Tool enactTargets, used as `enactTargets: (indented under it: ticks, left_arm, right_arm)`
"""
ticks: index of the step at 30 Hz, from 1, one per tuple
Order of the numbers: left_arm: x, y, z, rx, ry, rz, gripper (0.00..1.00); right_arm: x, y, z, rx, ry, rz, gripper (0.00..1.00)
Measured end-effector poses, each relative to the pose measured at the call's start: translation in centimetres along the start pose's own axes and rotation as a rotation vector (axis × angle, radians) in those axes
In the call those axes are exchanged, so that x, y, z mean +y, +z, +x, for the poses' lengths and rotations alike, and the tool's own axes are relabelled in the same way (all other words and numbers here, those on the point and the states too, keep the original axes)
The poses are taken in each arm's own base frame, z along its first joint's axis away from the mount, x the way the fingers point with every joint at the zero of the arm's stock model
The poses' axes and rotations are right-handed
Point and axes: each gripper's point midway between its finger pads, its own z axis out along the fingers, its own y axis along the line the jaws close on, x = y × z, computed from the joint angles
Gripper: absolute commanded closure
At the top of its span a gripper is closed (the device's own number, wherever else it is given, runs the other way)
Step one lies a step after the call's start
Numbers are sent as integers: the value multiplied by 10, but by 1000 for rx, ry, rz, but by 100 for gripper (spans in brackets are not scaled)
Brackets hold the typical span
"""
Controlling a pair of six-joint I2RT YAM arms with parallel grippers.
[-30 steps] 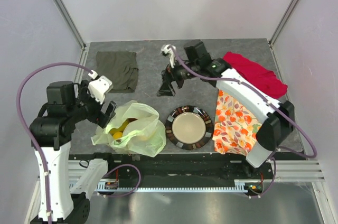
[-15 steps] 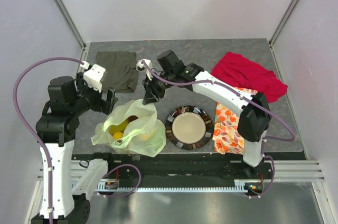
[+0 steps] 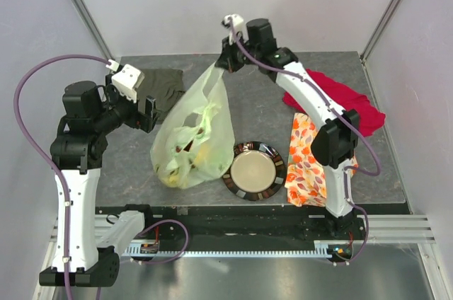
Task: Take the fake fruits out of the plastic bag
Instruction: Move the plastic bag to the center of the board.
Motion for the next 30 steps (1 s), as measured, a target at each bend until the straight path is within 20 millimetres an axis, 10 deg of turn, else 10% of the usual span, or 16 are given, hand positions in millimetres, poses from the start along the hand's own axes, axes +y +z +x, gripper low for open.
enactTargets:
  ticks: [7,10,13,18,30]
  left_arm:
    - [-5,11,-10,-40,4,62,7]
    - [-9,16,-12,-45,-6,97,7]
    - [-15,21,-13,-60,-21,139,7]
    - [-25,42,-14,-66,-57,205,6]
    - [-61,203,-69,-20,30,376,11]
  right_arm:
    - [-55,-33,-65,-180,-53,159,90]
    - [-59,-29,-52,-156,-49,169,49]
    - [-60,-24,-24,-95,-30,172,29]
    - [-63,-35,7,-19,0,239,18]
    - [-47,-200,-73,-301,-9,538,13]
